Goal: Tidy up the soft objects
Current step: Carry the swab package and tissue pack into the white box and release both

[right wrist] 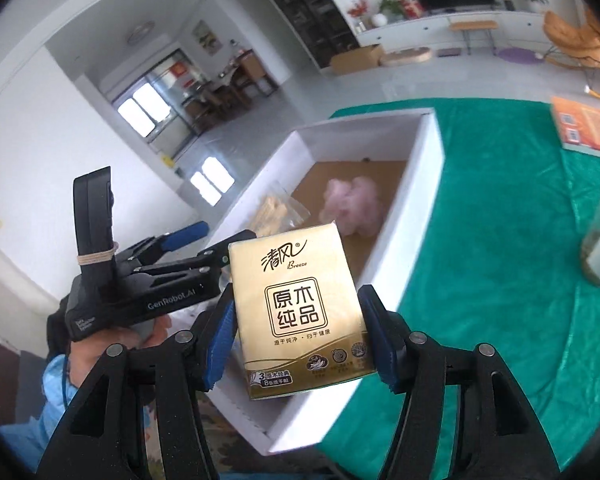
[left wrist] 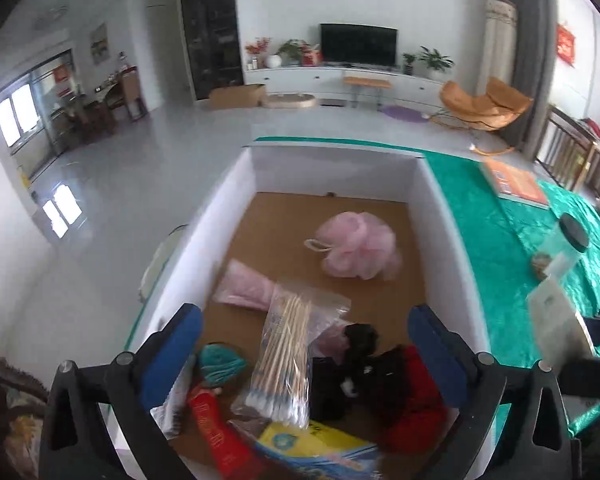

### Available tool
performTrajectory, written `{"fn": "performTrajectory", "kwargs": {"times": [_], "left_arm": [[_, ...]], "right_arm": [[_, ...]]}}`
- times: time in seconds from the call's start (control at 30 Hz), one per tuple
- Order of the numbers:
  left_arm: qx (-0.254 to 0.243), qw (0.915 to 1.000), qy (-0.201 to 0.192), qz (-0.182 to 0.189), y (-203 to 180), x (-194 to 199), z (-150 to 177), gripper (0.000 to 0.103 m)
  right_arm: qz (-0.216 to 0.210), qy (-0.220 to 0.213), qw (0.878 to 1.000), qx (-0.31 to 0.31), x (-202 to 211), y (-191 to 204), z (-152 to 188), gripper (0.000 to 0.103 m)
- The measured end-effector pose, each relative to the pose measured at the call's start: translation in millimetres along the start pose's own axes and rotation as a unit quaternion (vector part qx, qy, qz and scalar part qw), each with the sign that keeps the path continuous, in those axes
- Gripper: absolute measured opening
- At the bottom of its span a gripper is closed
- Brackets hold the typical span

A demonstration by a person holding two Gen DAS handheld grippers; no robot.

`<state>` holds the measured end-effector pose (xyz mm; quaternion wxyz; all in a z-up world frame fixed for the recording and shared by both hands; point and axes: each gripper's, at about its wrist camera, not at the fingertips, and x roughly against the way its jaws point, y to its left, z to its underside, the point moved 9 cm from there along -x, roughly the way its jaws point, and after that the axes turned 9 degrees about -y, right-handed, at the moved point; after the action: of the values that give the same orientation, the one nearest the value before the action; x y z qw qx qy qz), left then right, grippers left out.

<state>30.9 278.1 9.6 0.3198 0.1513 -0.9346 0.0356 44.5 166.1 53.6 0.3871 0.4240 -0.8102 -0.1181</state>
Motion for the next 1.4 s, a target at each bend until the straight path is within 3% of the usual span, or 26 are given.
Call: {"fn": "performTrajectory", "kwargs": {"times": [0.03, 0.17, 0.27, 0.33, 0.47, 0.63, 0.97, 1.4], "left_arm": [[0.008, 0.9999, 0.005, -0.007, 10, -3, 7, 0.102], [0.035, 0.9987, -0.016, -0.034, 34, 10, 17, 0.102], [0.05, 0.9965, -0.043, -0.05, 40, 28, 20, 0.102], [0.063, 0.9961, -0.05, -0.036, 31, 35, 22, 0.103], [0.1, 0.9942, -0.027, -0.027, 25, 47, 38, 0.103], [0.077, 0.9939, -0.014, -0.078, 16, 45, 50, 0.103], [0.062, 0.9948, 0.003, -0.081, 8, 44, 61, 0.103], [0.079, 0.9937, -0.033, -0.072, 10, 59, 54, 0.103]], "right_arm": [[-0.011, 0.016, 1.0, 0.002, -14, 11, 7, 0.074], [-0.016, 0.051, 0.999, 0.003, -39, 29, 29, 0.074], [0.019, 0.049, 0.998, 0.03, -33, 19, 28, 0.074], [0.045, 0.041, 0.997, 0.054, -22, 12, 26, 0.074], [0.09, 0.032, 0.99, 0.102, -11, 10, 24, 0.074], [0.112, 0.046, 0.986, 0.119, -10, 13, 35, 0.075], [0.141, 0.068, 0.98, 0.125, -17, 3, 43, 0.075], [0.146, 0.071, 0.977, 0.142, -21, 10, 46, 0.075]]}}
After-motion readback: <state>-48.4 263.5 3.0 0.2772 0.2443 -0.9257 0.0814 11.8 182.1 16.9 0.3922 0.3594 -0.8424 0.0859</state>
